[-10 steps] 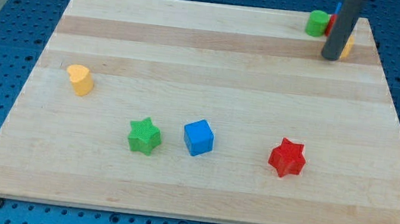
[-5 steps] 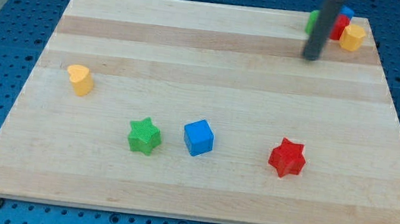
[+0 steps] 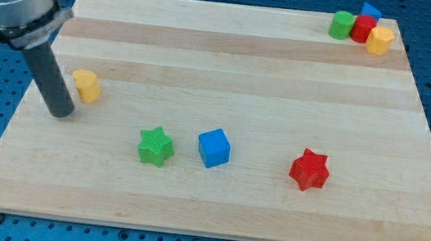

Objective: Slide the yellow heart towards the center

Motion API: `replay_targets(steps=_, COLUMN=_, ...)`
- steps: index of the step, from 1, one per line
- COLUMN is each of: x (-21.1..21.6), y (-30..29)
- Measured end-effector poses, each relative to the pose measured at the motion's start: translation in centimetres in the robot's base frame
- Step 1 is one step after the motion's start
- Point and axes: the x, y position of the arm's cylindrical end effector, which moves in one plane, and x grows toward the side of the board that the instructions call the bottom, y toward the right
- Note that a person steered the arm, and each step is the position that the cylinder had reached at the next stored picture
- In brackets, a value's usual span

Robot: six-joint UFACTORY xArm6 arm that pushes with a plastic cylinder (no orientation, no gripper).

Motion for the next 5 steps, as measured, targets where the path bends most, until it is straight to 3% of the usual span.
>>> replay_targets(steps=2, x=-2.6, y=0.4)
replay_targets(steps=5, x=-9.1, y=8.3)
